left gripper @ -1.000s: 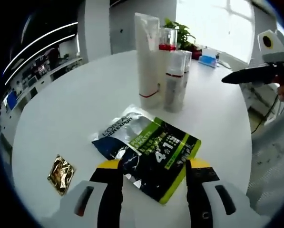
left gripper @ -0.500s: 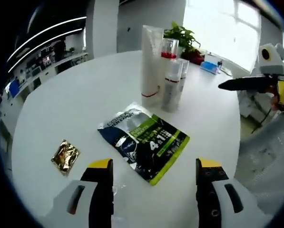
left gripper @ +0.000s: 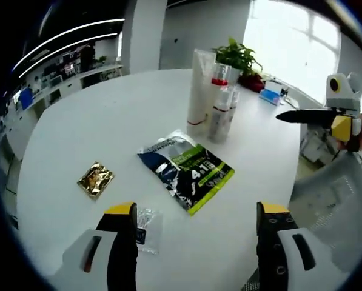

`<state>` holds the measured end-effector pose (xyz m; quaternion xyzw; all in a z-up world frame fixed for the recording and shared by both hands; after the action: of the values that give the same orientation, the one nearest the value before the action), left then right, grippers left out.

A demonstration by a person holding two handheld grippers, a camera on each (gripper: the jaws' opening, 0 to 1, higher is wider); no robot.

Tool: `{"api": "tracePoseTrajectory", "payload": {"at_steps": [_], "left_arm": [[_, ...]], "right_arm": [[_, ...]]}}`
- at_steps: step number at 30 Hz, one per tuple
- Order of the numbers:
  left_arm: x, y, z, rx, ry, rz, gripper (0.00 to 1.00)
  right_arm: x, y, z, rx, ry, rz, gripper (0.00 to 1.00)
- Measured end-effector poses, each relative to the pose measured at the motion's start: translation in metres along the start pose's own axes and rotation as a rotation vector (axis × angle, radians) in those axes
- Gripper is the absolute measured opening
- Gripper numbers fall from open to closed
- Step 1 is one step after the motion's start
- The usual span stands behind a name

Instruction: Arrange the skincare products in the storage area until every visible bottle or jar stands upright without overlapping.

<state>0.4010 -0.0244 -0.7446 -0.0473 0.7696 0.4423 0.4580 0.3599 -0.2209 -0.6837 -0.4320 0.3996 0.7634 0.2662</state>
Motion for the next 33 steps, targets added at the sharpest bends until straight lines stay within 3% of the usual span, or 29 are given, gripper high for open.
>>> {"api": "tracePoseTrajectory", "payload": {"at_steps": [17, 33], "left_arm": [[0.022, 0.053, -0.001, -0.052, 0.095, -0.046, 0.89], [0.034, 0.087, -0.004, -0.098, 0.133, -0.088, 0.97]], "right_arm": [[0.001, 0.008, 0.010, -0.002, 0.058, 0.004, 1.00], [0.004, 0.015, 0.003, 0.072, 0.062, -0.016, 1.00]]}}
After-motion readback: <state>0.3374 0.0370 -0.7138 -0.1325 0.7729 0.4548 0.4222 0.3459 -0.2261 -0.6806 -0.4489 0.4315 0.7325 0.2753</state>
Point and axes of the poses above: the point that each gripper's makers call its tool centre point, and the gripper's own axes: y roughly backward along the fingers, z roughly to its left, x roughly out of its underside, the point moved 4 cm from there along y, roughly backward along the fingers, and after that the axes turned 2 degrees about y, right-handed, at the moved point
